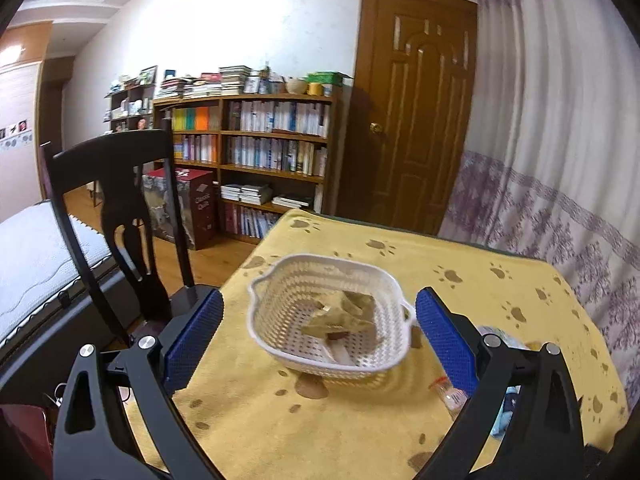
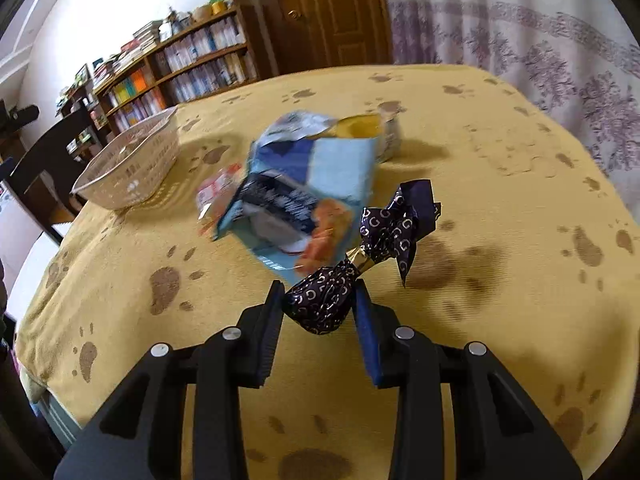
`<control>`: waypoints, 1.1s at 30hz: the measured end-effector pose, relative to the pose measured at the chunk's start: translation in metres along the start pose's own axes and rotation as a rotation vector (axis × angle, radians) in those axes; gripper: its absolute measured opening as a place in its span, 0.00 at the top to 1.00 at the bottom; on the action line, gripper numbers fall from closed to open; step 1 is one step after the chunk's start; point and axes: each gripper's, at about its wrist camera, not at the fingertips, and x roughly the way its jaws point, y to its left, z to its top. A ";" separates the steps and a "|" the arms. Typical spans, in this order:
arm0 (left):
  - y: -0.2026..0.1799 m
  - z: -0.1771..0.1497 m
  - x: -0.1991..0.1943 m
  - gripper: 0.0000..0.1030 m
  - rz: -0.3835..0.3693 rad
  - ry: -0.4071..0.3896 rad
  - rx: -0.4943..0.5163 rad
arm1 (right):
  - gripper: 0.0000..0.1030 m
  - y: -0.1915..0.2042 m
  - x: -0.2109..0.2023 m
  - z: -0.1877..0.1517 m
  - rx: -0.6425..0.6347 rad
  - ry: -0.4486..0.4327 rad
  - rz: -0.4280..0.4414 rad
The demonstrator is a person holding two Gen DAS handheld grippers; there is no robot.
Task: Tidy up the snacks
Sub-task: 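Grasp the blue-and-white biscuit pack with left tool while right tool holds candy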
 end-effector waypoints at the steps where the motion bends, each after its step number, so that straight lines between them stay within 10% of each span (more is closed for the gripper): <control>1: -0.007 -0.002 0.001 0.05 -0.014 0.008 0.013 | 0.66 -0.004 -0.002 0.000 0.003 -0.009 -0.013; 21: -0.170 -0.096 0.027 0.03 -0.380 0.312 0.269 | 0.66 -0.073 0.000 0.000 0.093 -0.054 -0.089; 33: -0.219 -0.134 0.068 0.03 -0.345 0.429 0.386 | 0.66 -0.086 0.000 -0.006 0.111 -0.065 -0.029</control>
